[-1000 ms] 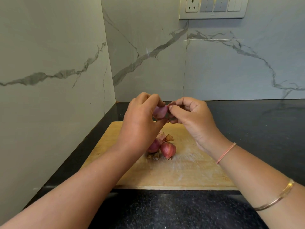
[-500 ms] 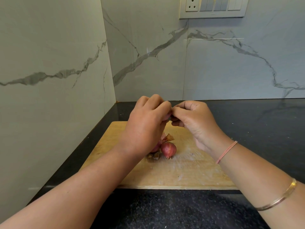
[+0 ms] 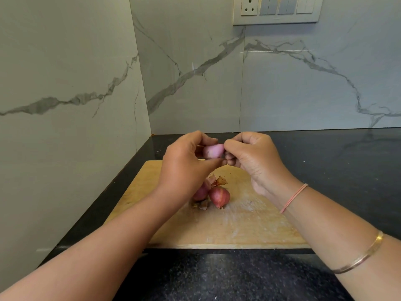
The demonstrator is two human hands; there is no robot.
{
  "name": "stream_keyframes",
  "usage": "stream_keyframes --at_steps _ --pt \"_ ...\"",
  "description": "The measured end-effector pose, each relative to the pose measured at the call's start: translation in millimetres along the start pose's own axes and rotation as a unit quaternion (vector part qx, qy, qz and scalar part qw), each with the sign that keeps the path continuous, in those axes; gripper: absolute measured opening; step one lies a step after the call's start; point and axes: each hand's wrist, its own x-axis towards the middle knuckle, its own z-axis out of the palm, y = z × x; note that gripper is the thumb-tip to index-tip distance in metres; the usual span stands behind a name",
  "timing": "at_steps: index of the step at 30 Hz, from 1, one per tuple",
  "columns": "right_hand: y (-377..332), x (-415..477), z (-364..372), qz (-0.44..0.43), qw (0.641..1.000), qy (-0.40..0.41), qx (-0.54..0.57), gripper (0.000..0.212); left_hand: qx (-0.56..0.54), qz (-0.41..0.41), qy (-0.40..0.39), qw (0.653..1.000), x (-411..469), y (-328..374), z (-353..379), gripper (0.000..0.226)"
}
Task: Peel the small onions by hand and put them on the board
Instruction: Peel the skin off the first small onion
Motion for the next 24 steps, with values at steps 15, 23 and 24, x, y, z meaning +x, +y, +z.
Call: stream_keyframes --at_steps 15,23,24 --pt "8 -5 1 -0.085 0.984 -0.135 -0.076 0.036 -0.215 -0.193 -0.049 0.956 7 -5 -2 0.024" --pt "14 -4 4 -0.185 0.975 -0.060 -0.108 0.025 -0.239 -0.193 -0.086 0.948 4 3 0 0.021" --pt "15 -3 3 -0.195 0.973 -0.055 -0.111 0.023 -0.250 -0.190 -0.068 0.947 4 5 0 0.019"
